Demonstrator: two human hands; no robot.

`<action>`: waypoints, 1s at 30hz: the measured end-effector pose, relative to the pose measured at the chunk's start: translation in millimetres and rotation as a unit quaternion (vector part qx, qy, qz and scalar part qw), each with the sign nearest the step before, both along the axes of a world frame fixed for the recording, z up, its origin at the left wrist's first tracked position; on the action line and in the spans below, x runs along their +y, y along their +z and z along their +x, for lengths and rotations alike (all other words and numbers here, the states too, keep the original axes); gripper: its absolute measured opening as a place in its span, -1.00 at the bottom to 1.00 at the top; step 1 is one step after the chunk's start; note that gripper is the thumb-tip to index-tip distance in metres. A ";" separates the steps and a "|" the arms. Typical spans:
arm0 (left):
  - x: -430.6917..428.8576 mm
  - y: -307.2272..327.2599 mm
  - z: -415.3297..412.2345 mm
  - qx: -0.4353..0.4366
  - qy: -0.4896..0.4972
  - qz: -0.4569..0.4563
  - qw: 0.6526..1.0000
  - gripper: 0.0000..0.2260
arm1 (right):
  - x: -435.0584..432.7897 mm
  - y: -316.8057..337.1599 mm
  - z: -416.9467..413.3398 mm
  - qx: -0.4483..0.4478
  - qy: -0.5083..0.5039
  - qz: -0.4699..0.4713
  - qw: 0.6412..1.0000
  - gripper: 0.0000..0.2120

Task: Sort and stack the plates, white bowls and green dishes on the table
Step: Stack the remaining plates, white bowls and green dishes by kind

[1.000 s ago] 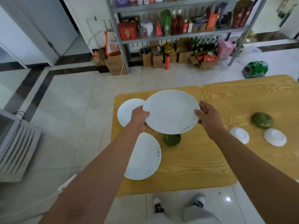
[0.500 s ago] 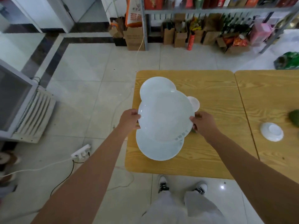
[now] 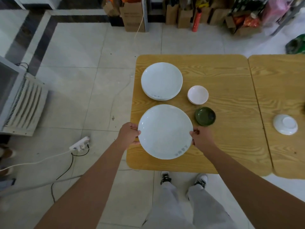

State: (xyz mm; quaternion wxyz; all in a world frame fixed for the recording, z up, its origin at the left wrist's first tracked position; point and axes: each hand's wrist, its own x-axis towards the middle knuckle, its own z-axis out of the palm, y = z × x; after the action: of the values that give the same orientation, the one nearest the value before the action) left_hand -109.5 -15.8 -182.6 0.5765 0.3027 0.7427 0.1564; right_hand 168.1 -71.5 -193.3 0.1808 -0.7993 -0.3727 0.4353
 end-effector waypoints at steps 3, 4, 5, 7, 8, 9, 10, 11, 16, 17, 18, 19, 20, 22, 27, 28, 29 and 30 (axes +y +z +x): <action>0.5 -5.7 2.3 0.003 0.006 0.010 1.000 -0.83 | -0.4 -5.9 0.9 -0.003 -0.015 -0.007 1.000 -0.90; 1.1 -6.2 3.1 0.006 0.007 0.015 1.000 -0.84 | -0.1 -7.0 1.0 -0.001 -0.024 -0.010 1.000 -0.90; 1.8 -6.8 3.6 0.011 0.005 0.020 1.000 -0.84 | 0.2 -7.7 1.0 -0.002 -0.031 -0.013 0.999 -0.91; 3.2 -7.6 3.6 0.028 -0.001 0.028 0.999 -0.84 | -0.1 -7.6 0.0 -0.002 -0.038 -0.020 0.999 -0.92; 3.6 -7.6 3.5 0.036 -0.002 0.033 0.999 -0.85 | -0.4 -7.4 -0.7 0.001 -0.041 -0.023 0.999 -0.92; 3.9 -7.9 3.2 0.044 -0.002 0.035 0.998 -0.85 | -0.9 -7.1 -1.5 0.007 -0.047 -0.025 0.999 -0.92; 4.1 -8.3 2.8 0.053 -0.003 0.037 0.998 -0.84 | -1.1 -6.2 -2.2 0.014 -0.056 -0.025 0.998 -0.92; 3.9 -9.2 2.0 0.059 -0.001 0.040 0.997 -0.84 | -1.0 -5.6 -3.0 0.020 -0.062 -0.025 0.998 -0.92; -1.4 -15.9 1.2 0.083 0.001 0.057 0.995 -0.85 | 3.1 -3.4 -4.3 0.008 -0.070 -0.020 0.997 -0.95; -2.4 -17.8 1.6 0.087 0.004 0.061 0.994 -0.85 | 3.5 -3.7 -4.1 0.006 -0.071 -0.020 0.997 -0.96; -3.2 -18.6 2.3 0.091 0.004 0.065 0.994 -0.85 | 3.9 -3.9 -3.9 0.004 -0.071 -0.020 0.997 -0.96; -3.8 -19.1 2.8 0.094 0.006 0.069 0.993 -0.85 | 4.1 -4.3 -3.7 0.005 -0.072 -0.019 0.997 -0.96; -4.3 -19.4 3.3 0.096 0.008 0.071 0.993 -0.86 | 4.4 -4.8 -3.5 0.005 -0.072 -0.018 0.997 -0.96; -5.4 -20.6 3.6 0.098 0.008 0.074 0.992 -0.87 | 4.5 -5.1 -3.4 0.005 -0.070 -0.019 0.997 -0.95; -5.6 -23.4 3.3 0.111 -0.004 0.076 0.991 -0.87 | 3.8 -6.1 -1.5 0.002 -0.066 -0.017 0.998 -0.92; -4.4 -23.4 3.3 0.112 -0.007 0.071 0.991 -0.86 | 4.0 -5.8 -0.8 0.006 -0.065 -0.020 0.998 -0.93; -3.0 -23.0 3.5 0.113 -0.009 0.064 0.992 -0.86 | 4.2 -5.1 -0.1 0.012 -0.064 -0.022 0.998 -0.93; -1.2 -21.2 4.4 0.117 -0.009 0.058 0.991 -0.87 | 4.9 -4.3 0.6 0.016 -0.065 -0.023 0.997 -0.93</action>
State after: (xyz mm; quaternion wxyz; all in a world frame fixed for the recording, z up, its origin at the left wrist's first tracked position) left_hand -105.1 -17.0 -203.8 0.4686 0.3583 0.7920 0.1578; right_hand 168.6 -66.7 -197.6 0.1963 -0.8188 -0.3063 0.4440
